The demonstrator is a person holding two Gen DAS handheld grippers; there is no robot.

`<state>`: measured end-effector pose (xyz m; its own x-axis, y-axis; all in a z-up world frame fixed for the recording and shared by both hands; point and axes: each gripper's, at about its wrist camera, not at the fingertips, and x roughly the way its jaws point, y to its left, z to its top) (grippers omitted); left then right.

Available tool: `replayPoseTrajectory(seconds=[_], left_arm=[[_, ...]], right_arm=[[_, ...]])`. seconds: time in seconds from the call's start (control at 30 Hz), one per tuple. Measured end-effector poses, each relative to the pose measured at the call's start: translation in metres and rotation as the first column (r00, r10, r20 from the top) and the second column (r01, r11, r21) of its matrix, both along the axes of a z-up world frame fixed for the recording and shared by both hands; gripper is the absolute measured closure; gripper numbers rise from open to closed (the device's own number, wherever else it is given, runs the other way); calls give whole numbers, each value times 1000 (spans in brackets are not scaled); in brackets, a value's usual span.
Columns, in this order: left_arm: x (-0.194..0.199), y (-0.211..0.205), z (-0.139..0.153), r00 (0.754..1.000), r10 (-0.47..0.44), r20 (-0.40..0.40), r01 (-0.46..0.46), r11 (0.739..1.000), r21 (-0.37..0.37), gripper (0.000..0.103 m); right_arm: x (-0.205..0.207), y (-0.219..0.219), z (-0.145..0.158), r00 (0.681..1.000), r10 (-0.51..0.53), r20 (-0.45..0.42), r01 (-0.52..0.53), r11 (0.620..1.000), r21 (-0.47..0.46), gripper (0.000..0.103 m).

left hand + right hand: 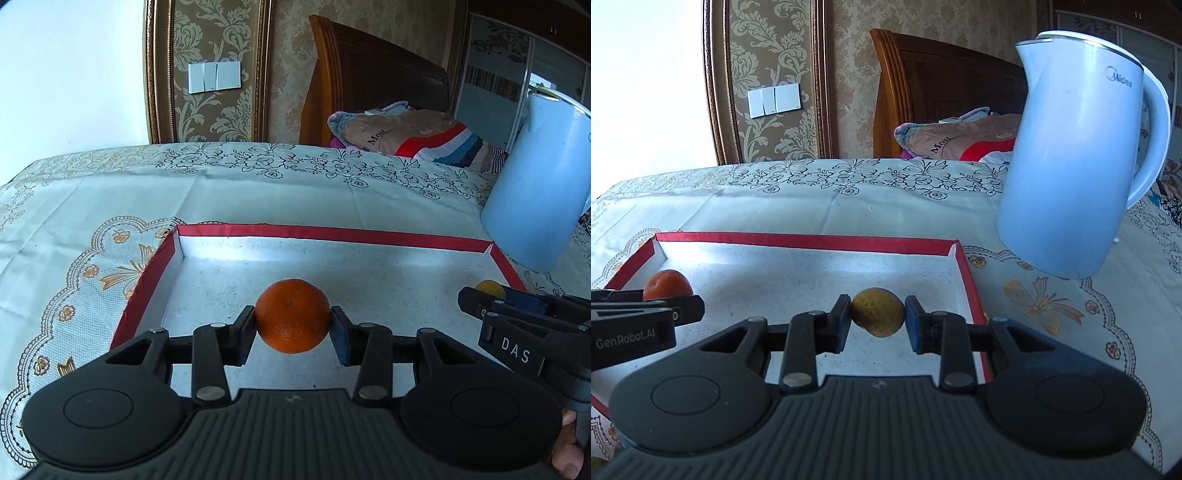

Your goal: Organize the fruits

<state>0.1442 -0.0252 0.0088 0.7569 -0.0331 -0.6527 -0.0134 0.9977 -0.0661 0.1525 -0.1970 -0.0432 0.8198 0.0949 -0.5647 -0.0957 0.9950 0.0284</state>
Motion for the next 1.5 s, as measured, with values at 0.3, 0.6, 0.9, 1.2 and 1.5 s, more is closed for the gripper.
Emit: replayPoseTrajectory(seconds=[0.3,0.6,0.9,1.2,1.5], left_arm=[[3,-2,-4,999,18,-35,-17,1000,11,61],[-1,-1,-1,1000,26,-15,-26,1000,7,61],[-25,-2,13,994,41,99,-45,998,47,39],[-79,20,21,981,69,180,-66,998,-26,34],[-135,36,6,980,81,180,-72,996,-56,24]], right_arm=[[4,1,-2,1000,5,-30,-5,1000,-7,74],[-1,-1,2,1000,-14,11,14,1000,-20,50],[-19,-11,8,996,-49,76,48,999,8,7],[-67,-26,9,991,-47,127,39,997,64,0],[-134,-33,-3,986,-35,164,26,998,56,0]])
